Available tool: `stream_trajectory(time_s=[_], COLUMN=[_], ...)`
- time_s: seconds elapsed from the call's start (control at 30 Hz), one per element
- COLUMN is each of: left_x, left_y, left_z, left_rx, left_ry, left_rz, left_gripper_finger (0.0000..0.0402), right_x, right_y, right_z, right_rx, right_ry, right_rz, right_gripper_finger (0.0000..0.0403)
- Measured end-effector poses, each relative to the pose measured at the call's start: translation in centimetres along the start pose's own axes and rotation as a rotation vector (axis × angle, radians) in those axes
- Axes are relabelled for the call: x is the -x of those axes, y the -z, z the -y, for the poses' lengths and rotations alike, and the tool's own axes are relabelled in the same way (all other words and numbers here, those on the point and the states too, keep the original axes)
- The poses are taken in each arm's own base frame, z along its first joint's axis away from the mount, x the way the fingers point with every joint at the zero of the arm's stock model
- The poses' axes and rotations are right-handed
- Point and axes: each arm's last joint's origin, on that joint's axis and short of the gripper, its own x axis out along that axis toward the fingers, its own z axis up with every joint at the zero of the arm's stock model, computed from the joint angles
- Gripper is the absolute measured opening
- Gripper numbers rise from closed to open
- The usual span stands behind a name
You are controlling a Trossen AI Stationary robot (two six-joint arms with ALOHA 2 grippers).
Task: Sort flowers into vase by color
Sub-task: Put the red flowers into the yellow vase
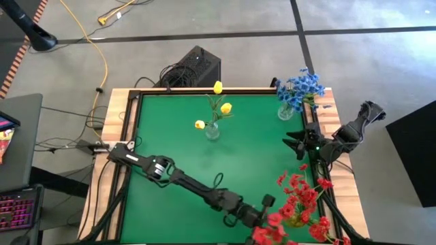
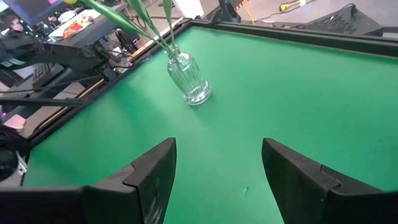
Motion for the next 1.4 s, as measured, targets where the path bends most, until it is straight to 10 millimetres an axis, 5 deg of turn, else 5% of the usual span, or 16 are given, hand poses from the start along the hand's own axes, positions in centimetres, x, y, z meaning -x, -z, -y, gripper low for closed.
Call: stream_trajectory(time_s=[0.17,0.53,0.9,1.4], left_x=[-1.5,-1.6,-1.9,-2.3], left_y=[-0.3,0.1,-0.2,-1.7], left_z=[-1.6,-4.4,-2.3,-2.9], left_rx=[-0.088,-0.107,-0.103,-0.111], left_ry=[-0.006,0.001,0.123,0.15], left_rz=[0.004,-0.027,-0.005,0.002], left_gripper_finger=[0.0,0.0,0.0,0.0], right_x=[0.0,0.0,0.1,3.1], right_y=[0.0,0.1,-0.1,-6.7], right_z=[0.0,0.1,0.0,-2.1], right_rx=[0.014,0.026,0.075,0.253], right_ry=[0.0,0.002,-0.023,-0.055], right_rz=[-0.007,-0.007,-0.049,0.202], right_gripper_finger=[0.0265,0.0265,0.0265,0.0265])
